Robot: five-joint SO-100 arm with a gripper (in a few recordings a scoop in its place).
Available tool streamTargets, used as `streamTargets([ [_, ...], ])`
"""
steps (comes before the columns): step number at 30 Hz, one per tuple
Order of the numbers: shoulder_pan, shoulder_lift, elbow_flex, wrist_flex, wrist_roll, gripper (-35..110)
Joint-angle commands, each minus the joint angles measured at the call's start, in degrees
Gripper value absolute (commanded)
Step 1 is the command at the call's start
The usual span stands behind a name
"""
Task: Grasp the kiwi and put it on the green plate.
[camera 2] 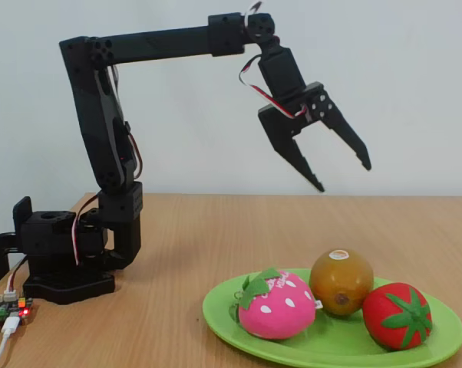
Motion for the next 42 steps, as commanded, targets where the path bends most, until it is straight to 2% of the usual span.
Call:
streamTargets([
  [1,-0.6,8.0,10.0,-7.2,0.9,16],
  [5,-3.2,17.1,24.6,-18.2,-0.3,-8],
  [9,-6.7,25.8,37.6,-20.5,4.7,-8],
  [12,-8.3,33.9,51.1,-27.2,7.2,-8],
  [15,-9.7,43.4,64.8,-36.4,4.8,-8],
  [17,-10.5,49.6,71.6,-38.3,2.6,-8],
  [29,-11.2,67.1,86.5,-35.2,-1.6,-8],
  [42,-14.0,78.7,87.0,-16.8,-1.4,-8],
])
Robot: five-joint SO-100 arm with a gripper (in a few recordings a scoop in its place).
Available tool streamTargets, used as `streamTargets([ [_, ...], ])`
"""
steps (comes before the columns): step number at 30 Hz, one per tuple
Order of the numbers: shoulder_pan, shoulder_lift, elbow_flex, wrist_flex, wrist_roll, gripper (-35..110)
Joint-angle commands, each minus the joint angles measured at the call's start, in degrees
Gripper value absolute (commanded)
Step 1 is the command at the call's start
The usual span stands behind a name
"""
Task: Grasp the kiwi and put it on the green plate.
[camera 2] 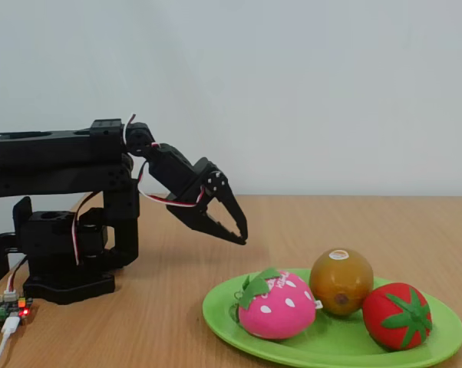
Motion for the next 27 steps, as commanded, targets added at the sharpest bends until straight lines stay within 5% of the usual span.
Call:
streamTargets([
  [1,-0.6,2.5,0.5,3.5,-1.0,-8],
  [10,0.2,3.6,-2.0,16.3,0.2,-8],
  [27,1.2,3.6,-2.0,16.3,-1.1,-8],
])
